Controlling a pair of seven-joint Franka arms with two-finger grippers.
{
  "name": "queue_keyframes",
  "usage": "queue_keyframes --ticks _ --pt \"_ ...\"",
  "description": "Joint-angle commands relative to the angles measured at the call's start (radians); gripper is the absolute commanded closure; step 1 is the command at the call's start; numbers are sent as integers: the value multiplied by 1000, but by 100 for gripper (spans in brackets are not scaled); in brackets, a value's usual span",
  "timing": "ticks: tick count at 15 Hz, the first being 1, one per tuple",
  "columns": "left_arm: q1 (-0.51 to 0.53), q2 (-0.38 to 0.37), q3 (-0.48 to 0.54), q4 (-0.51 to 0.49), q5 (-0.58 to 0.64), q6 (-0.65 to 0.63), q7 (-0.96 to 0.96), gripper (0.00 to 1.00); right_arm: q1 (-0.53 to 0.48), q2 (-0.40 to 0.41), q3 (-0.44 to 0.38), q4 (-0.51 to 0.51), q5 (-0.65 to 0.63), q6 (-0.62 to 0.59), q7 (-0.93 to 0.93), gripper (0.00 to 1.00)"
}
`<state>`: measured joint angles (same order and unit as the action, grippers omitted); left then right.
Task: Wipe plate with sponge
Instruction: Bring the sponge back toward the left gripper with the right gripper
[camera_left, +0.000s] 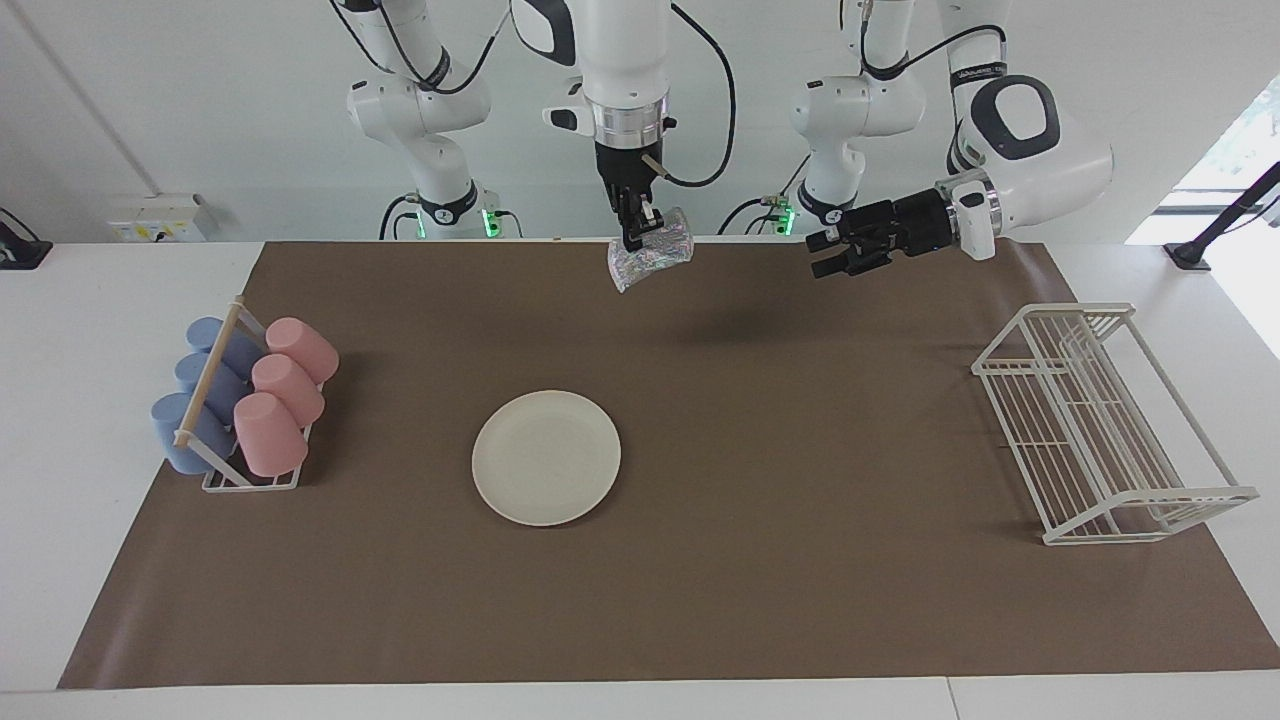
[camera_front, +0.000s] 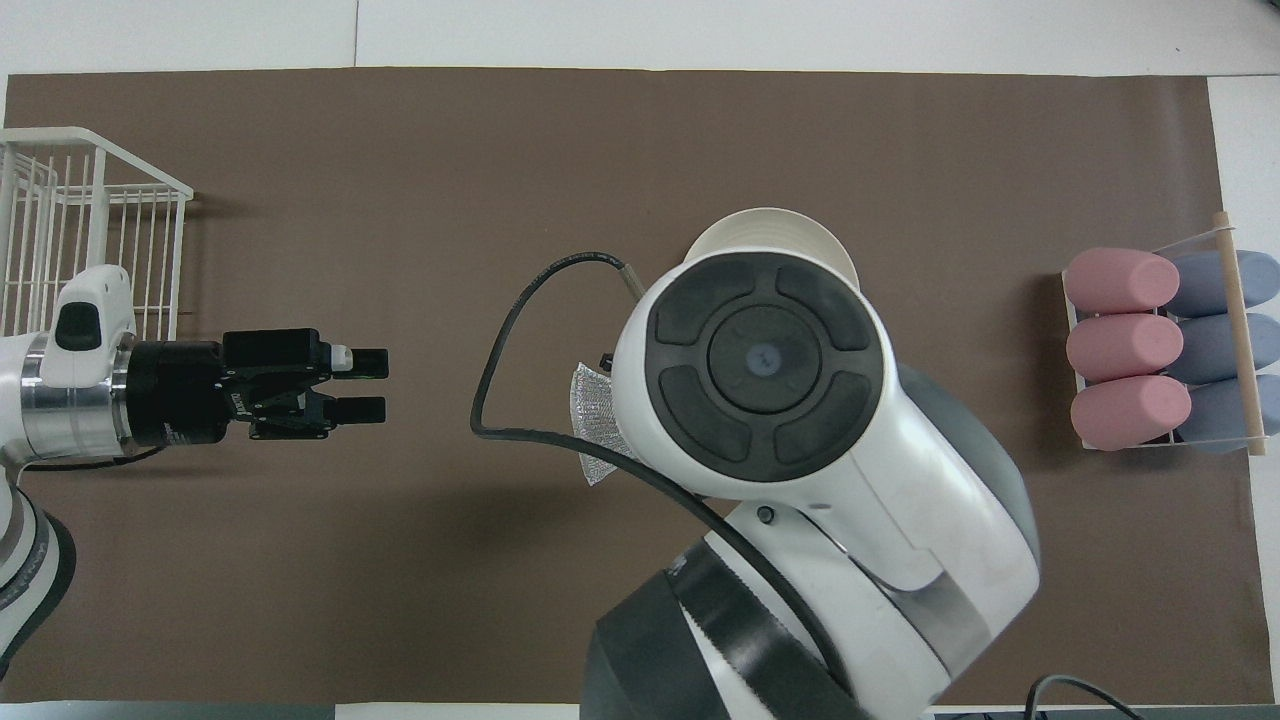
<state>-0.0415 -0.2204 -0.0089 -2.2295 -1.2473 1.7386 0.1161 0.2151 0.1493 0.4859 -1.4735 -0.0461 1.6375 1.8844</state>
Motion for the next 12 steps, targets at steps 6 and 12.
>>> queue_keyframes --ticks 6,12 --pt "-277 -10 -6 -5 -72 221 19 0 4 1 3 -13 5 32 21 100" --pt "-382 -10 -8 -7 -77 320 -7 1 3 1 3 -13 5 30 16 100"
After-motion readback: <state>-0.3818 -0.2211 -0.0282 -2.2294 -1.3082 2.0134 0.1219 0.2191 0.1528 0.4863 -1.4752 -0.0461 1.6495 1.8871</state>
